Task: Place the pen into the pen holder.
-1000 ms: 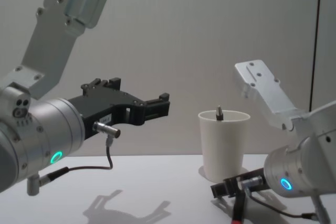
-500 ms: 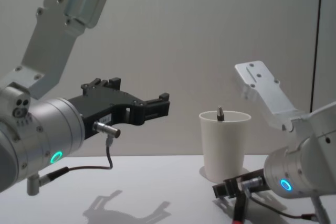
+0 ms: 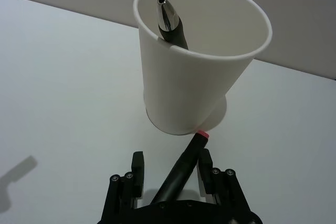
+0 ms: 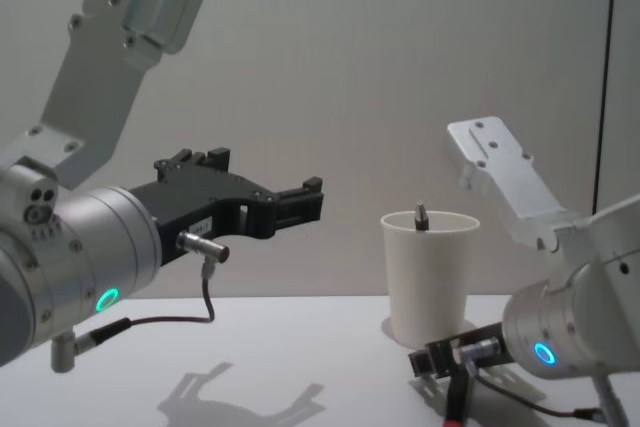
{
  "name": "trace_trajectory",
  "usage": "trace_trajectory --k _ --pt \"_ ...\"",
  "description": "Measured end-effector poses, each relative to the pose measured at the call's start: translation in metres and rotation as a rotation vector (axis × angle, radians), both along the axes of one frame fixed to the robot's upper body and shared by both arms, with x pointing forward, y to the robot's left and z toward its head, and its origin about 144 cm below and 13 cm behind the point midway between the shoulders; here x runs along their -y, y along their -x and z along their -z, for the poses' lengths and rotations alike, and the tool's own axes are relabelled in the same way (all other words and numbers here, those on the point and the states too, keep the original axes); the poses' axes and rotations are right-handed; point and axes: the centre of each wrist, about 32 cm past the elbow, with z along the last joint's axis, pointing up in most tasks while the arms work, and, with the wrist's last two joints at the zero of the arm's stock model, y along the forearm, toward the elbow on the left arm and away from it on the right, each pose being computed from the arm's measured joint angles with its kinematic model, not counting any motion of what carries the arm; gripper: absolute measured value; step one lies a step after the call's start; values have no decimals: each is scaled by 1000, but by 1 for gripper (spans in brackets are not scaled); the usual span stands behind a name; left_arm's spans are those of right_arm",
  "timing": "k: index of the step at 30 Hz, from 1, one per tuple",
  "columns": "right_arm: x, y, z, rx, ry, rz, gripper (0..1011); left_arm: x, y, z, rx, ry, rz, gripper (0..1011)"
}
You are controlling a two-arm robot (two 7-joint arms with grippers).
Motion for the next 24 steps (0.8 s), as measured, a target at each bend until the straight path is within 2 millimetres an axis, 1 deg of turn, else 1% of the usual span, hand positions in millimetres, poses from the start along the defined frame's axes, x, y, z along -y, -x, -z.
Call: trace_trajectory --k 24 --pt "0 0 0 -1 1 0 485 0 0 0 0 0 0 1000"
